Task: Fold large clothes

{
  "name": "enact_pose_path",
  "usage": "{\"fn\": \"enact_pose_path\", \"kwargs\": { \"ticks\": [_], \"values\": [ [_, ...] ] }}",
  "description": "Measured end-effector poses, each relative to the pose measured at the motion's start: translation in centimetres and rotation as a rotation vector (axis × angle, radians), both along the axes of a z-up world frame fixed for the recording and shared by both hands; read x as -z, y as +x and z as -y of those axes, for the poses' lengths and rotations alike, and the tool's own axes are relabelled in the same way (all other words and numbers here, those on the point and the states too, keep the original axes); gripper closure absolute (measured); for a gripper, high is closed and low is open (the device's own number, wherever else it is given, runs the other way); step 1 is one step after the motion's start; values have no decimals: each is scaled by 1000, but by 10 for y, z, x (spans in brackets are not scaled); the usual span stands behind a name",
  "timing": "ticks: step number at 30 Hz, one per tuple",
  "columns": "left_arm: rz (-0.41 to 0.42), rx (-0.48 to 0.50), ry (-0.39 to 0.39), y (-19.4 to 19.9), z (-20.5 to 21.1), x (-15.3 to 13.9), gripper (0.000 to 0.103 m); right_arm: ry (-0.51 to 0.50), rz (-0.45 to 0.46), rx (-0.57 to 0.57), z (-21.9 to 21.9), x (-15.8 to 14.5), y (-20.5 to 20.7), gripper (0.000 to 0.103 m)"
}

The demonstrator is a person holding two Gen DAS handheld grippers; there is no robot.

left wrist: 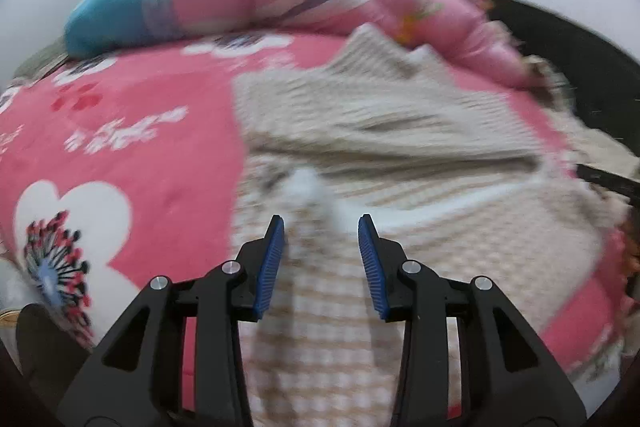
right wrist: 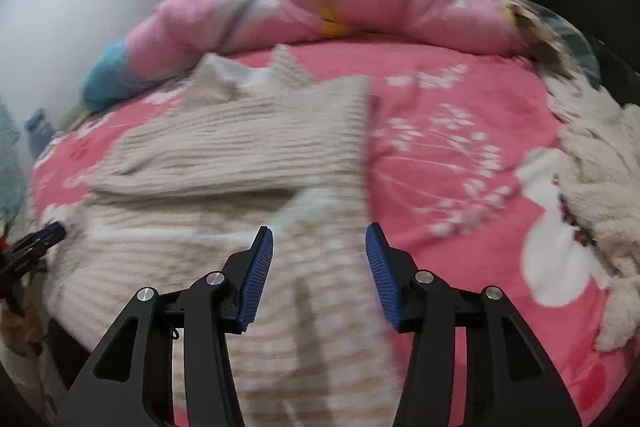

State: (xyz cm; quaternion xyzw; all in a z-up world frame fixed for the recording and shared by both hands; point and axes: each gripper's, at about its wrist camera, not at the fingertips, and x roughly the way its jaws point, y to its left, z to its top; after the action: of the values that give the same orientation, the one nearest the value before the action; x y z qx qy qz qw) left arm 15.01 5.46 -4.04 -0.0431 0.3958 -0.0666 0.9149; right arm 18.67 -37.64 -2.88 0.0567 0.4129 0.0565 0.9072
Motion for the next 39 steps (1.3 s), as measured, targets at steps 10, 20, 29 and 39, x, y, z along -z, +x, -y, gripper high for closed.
{"fn": "enact_pose_path", "kwargs": {
  "ticks": [10,20,29,39],
  "values": [
    [-10,-27,76,12,-1,9,93,-92,-15,-36,-13,15,16,94],
    [85,-76,44,25,-18,-16,93,-59,122,-14,-20,-24,26,94],
    [9,-88,49,43,-25,35,89,-82,-25,-4,-20,47,60,93],
    [152,-73,-17,-1,-35,-25,69,81,79,0,-9,-14,10,55]
  ]
}}
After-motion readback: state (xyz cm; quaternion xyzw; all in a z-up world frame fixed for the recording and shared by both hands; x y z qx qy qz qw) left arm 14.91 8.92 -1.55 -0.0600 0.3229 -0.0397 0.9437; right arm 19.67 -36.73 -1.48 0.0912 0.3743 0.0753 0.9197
